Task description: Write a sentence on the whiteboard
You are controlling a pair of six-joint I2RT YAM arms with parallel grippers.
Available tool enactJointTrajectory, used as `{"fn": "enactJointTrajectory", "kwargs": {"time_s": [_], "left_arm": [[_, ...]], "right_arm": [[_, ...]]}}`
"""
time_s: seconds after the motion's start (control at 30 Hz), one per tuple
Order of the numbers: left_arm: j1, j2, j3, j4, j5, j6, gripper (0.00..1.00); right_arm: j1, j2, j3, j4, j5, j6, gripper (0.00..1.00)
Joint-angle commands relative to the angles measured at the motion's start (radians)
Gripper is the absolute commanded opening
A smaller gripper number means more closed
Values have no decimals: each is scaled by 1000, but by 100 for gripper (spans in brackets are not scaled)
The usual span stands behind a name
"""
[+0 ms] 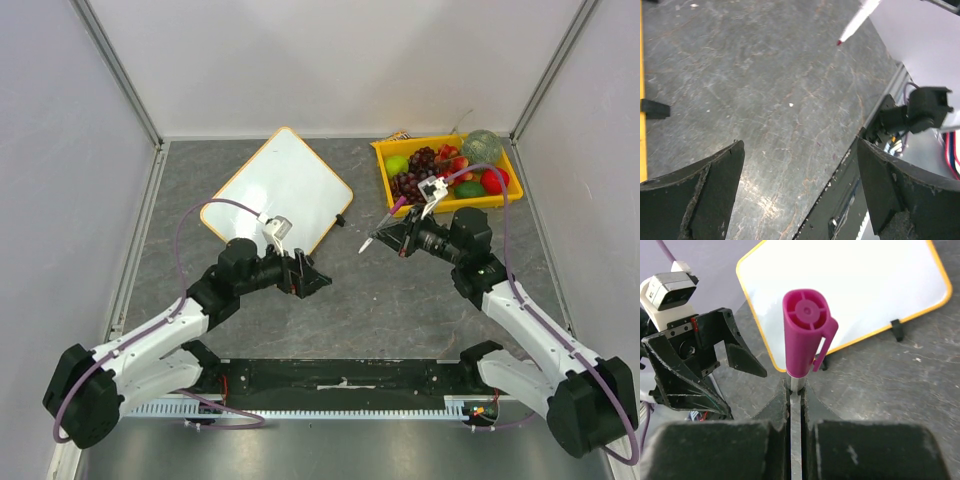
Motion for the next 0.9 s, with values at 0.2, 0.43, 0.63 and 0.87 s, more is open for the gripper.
{"fn": "enactJointTrajectory", "kwargs": {"time_s": [0.2, 0.43, 0.63, 0.87], "left_arm": [[-12, 266, 142, -133, -331, -114, 93], [-30, 470, 213, -153, -396, -140, 91], [-55, 580, 237, -144, -483, -186, 87], [-55, 632, 253, -167, -601, -266, 73]], "right_arm": [[-59, 15, -19, -19, -15, -14, 0], [-67, 24, -29, -20, -24, -21, 0], [-73, 30, -37, -22, -33, -28, 0], [-82, 39, -45, -19, -42, -33, 0]]}}
